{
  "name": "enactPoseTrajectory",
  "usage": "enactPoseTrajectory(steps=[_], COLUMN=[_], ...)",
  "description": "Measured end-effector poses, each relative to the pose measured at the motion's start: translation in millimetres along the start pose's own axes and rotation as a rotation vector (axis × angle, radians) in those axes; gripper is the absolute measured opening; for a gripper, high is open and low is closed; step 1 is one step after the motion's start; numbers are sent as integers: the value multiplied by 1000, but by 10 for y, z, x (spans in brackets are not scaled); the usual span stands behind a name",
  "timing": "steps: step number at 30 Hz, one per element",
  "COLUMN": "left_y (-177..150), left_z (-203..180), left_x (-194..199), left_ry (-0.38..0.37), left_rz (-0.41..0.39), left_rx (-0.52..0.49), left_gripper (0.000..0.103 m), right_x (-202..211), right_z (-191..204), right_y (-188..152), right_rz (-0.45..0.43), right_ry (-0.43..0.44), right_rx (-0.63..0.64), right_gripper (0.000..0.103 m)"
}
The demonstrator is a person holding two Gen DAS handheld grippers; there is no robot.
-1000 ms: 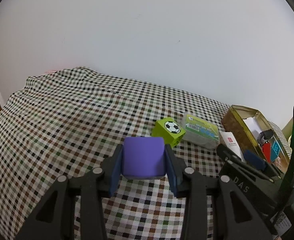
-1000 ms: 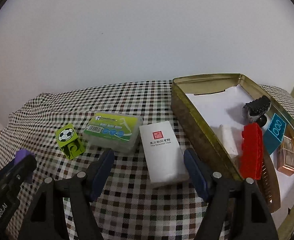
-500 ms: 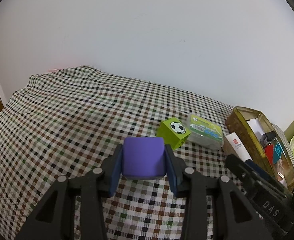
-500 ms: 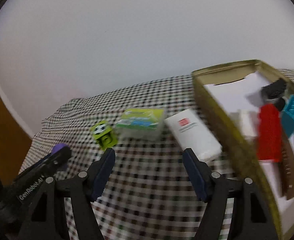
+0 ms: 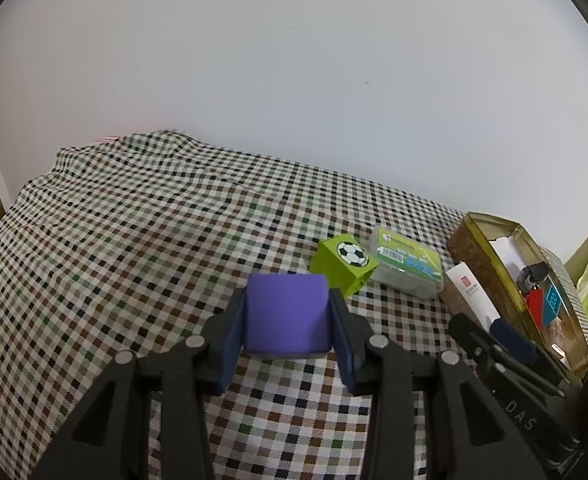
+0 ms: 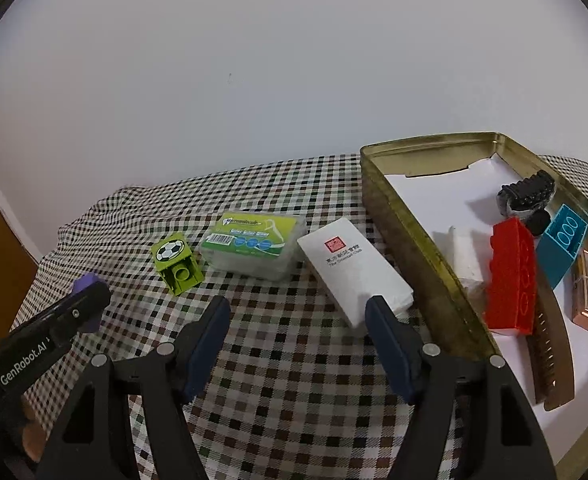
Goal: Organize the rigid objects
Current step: 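Move the right gripper toward the tan patterned box while the left holds the purple cube, then grasp the tan patterned box with the right gripper while the left holds the purple cube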
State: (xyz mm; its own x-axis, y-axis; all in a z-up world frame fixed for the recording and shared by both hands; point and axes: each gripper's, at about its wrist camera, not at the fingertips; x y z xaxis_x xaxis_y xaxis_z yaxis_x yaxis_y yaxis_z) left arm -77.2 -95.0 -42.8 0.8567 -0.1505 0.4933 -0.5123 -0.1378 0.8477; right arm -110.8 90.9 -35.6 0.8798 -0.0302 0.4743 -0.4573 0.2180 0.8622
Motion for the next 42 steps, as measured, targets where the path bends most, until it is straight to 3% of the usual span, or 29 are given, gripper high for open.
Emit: enactPoseTrajectory(steps=[3,5,7,14,21,26,30,32,34,37,42], left_y=[0,0,2,5,4,0,-5,-2,1,-6,10], left_z=[-3,6,7,-14,-25,-58,-66,-61,-54,-57,-45], left_x=[-9,-23,-33,-16,-14,-1,-16,-31,-48,-62,-79], left_ry=[3,5,4,-2,7,11,8,6,3,2,-11], left_rz=[2,5,7,3,4,-3,0,2,3,7,1], left_rx=[-1,1,1,3,10,1,-9,-13,-19,-27,-31], left_gripper=[39,39,39,39,39,39,39,39,39,39,39], right_x=[-14,-30,-16,321,217,104,-99,-195,-266,-310,-114], right_z=[-18,-56,-74,-150,-207,-176,-124,-190,-253,-317,-287], right_y=[6,0,-38,-53,-48,49,94,135,135,103,110], right_rz=[9,59,88,4,15,-17,12,22,51,92,35], right_ry=[87,252,309,149,109,63,4,0,-1,16,17], right_rx=[-47,-157,-221,-167,-156,-128,-100,-125,-137,-170,-128], right_gripper=[74,74,74,74,72,62,56,37,30,29,28])
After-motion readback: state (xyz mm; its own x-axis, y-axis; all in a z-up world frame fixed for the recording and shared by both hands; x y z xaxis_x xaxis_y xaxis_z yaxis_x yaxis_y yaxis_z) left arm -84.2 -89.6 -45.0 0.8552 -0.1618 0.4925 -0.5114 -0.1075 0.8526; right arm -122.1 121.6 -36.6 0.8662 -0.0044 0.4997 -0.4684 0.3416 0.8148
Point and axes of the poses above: each gripper's, at about its wrist camera, not at the fingertips, and x roughly against the way its jaws point, z to its left, y to its top, and after that the axes turned 13 degrees about -z, right-handed
